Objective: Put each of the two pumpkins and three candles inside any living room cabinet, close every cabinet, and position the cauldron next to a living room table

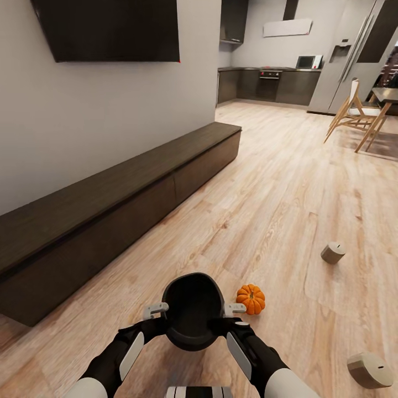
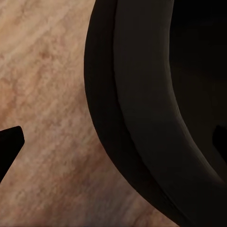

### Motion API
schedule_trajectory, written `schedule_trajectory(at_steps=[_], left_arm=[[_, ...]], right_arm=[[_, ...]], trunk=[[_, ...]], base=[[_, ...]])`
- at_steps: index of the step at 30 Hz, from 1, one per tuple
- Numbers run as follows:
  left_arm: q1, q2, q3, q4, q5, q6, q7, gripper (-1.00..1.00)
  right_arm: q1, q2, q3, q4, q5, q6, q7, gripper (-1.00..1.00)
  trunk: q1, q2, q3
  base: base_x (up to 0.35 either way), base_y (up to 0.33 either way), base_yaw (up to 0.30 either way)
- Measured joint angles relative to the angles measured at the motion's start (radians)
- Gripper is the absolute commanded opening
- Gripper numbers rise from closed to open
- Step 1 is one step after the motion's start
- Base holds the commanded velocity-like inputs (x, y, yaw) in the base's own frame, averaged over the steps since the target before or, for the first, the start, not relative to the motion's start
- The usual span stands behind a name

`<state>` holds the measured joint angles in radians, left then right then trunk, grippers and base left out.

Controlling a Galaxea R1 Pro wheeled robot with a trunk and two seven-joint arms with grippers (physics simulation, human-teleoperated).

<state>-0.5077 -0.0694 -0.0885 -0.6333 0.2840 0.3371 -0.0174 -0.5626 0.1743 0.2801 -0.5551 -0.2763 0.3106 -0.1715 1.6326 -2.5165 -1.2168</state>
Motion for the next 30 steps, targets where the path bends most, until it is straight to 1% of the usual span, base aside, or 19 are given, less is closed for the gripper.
schedule_trajectory(at_steps=[13, 17, 30], left_arm=[[0.0, 0.0, 0.0, 0.0, 0.001, 0.0, 0.0, 1.0], [0.0, 0.0, 0.0, 0.001, 0.001, 0.0, 0.0, 1.0], [0.0, 0.0, 0.0, 0.0, -0.001, 0.0, 0.0, 1.0]], right_arm=[[0.0, 0.0, 0.0, 0.0, 0.001, 0.0, 0.0, 1.0], [0.0, 0.0, 0.0, 0.0, 0.001, 0.0, 0.0, 1.0], [-0.001, 0.0, 0.003, 0.0, -0.002, 0.0, -0.001, 1.0]], trunk=[[0.0, 0.0, 0.0], [0.002, -0.001, -0.015], [0.002, -0.001, -0.015]], base=[[0.0, 0.0, 0.0], [0.0, 0.0, 0.0], [0.0, 0.0, 0.0]])
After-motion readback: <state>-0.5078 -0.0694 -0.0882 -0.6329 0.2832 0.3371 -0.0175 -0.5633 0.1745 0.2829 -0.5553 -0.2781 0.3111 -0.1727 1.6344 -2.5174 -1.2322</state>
